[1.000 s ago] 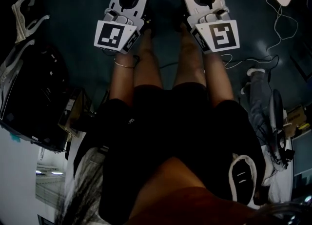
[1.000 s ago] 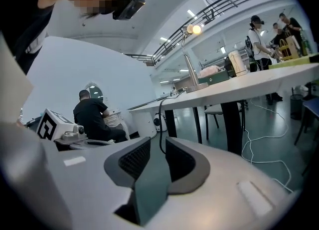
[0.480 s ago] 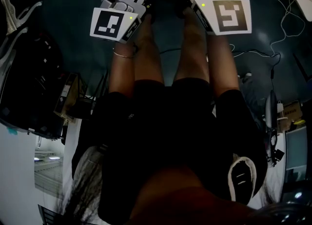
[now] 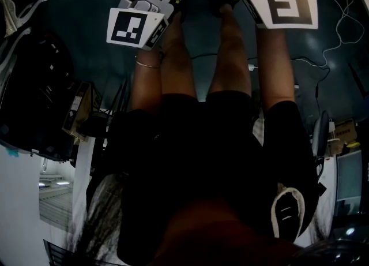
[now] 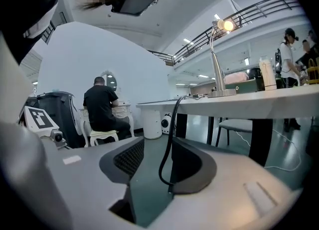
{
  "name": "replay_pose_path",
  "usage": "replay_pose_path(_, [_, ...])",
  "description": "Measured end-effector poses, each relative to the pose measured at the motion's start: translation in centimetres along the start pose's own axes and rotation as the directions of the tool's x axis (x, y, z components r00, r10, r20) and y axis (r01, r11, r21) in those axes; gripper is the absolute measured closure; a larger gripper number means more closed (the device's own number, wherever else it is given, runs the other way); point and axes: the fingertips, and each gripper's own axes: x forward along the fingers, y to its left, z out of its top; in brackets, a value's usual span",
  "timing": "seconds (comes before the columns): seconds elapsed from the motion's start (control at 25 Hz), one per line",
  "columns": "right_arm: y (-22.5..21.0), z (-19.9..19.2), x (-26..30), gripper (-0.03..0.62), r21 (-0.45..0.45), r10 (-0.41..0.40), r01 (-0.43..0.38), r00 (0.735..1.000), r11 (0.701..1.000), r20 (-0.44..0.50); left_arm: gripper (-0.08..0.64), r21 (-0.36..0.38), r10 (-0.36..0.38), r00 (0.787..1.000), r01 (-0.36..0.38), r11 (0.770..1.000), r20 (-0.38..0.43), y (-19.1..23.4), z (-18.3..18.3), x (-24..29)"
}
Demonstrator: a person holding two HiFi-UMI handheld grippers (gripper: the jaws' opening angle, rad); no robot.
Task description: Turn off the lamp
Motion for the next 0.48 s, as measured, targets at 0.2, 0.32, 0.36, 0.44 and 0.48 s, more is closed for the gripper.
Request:
replay_pose_path(0.2, [-0.6, -0.2, -0.2, 0.552, 0.018, -0.029, 0.029, 0.999, 0.999, -0.019, 0.552, -0.006, -0.006, 1.000, 0.006, 1.000, 0.025, -0.2, -0.1, -0.2])
replay_pose_path(0.32, [-0.8, -0.4, -0.4, 0.565, 0.051, -0.030, 0.031, 0.999, 0.998, -0.027, 0.552, -0.023, -0.005, 0.999, 0.005, 1.000, 0.036, -0.3, -0.3, 0.1])
replay_pose_path(0.36, [-0.9, -0.5, -0.7, 0.572, 0.073, -0.029, 0.031, 0.999, 0.997, -0.031, 0.552, -0.018, -0.005, 0.999, 0.006, 1.000, 0.034, -0.4, -0.4, 0.3])
replay_pose_path(0.44, [-1.2, -0.7, -1.4, 0.580, 0.137, -0.018, 0.022, 0.999, 0.990, -0.031, 0.552, 0.008, -0.021, 0.999, 0.021, 1.000, 0.039, -1.0, -0.5, 0.7])
replay_pose_path(0.48, [-1.3, -0.7, -1.8, 0.581, 0.166, -0.010, 0.014, 1.000, 0.986, -0.028, 0.552, 0.017, -0.033, 0.998, 0.032, 0.999, 0.047, -1.2, -0.6, 0.9])
